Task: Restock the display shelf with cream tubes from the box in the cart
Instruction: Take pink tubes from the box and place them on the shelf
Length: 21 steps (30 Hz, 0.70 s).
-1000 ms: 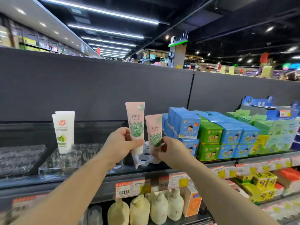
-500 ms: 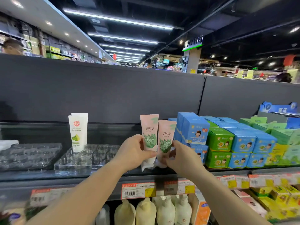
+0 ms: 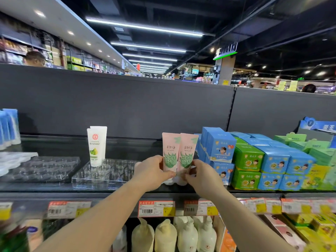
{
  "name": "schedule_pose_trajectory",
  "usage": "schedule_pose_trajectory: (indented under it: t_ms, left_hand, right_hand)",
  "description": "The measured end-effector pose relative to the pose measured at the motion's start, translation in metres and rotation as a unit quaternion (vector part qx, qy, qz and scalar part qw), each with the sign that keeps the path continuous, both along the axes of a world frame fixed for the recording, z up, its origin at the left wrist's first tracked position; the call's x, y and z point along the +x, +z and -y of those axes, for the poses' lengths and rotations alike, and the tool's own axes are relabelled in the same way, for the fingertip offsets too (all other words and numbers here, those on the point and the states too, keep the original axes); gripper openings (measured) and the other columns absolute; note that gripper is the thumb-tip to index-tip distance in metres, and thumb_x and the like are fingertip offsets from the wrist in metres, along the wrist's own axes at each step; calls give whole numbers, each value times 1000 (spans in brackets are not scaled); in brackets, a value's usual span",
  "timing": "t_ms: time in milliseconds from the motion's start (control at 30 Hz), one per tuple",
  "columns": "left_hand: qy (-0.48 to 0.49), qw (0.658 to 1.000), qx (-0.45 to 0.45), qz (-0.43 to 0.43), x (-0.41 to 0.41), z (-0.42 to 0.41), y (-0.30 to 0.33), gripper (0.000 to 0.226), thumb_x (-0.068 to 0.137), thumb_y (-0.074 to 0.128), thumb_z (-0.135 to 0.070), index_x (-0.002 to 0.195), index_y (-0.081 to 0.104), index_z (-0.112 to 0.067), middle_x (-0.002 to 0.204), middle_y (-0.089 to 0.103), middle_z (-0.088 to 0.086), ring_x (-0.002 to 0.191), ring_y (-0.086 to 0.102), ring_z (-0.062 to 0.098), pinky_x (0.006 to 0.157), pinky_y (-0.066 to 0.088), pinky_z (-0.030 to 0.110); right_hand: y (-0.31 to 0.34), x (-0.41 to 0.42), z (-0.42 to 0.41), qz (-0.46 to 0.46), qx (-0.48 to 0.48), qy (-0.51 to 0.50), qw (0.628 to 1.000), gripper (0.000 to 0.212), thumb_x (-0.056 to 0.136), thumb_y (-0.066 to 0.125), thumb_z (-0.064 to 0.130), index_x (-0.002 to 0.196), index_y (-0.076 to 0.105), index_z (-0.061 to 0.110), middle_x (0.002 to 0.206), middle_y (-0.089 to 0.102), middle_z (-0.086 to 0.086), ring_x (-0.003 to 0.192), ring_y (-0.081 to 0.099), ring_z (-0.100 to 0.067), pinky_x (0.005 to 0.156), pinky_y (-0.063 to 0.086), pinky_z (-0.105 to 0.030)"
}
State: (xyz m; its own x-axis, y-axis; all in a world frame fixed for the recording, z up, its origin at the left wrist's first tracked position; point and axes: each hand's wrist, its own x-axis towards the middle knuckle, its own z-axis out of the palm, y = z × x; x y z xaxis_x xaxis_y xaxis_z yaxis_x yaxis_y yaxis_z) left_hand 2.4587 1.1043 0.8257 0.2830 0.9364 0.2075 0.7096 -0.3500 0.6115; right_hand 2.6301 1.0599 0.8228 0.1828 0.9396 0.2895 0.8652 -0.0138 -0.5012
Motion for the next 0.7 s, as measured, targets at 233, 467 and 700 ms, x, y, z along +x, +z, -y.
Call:
schedule_pose_trajectory:
  t_ms: [233, 467, 700]
  left_hand:
    - [45, 999, 7, 1, 4, 6, -3, 35, 82, 65, -53, 112, 56, -35, 117, 65, -16, 105, 60, 9, 99, 44, 44]
    - [77, 996, 35, -39, 8, 11, -1, 41, 79, 63, -61, 112, 57, -37, 113, 67, -18, 102, 61, 6, 101, 41, 44]
    - [113, 992, 41, -46, -10, 26, 3, 80, 76, 64, -67, 142, 40, -28, 133, 58, -10, 122, 53, 16, 105, 39, 44]
  right_hand:
    - [1, 3, 1, 13, -9, 21, 1000, 31, 89, 64, 40, 115, 51, 28, 118, 63, 9, 102, 59, -15, 72, 49, -27]
    - [2, 6, -2, 27, -20, 46, 998, 30, 89, 59, 41, 112, 49, 25, 112, 64, 4, 95, 61, -17, 75, 54, -34]
    - [4, 3, 1, -69, 15, 63, 995, 40, 85, 67, 43, 119, 53, 26, 112, 64, 11, 96, 58, -9, 75, 52, -29]
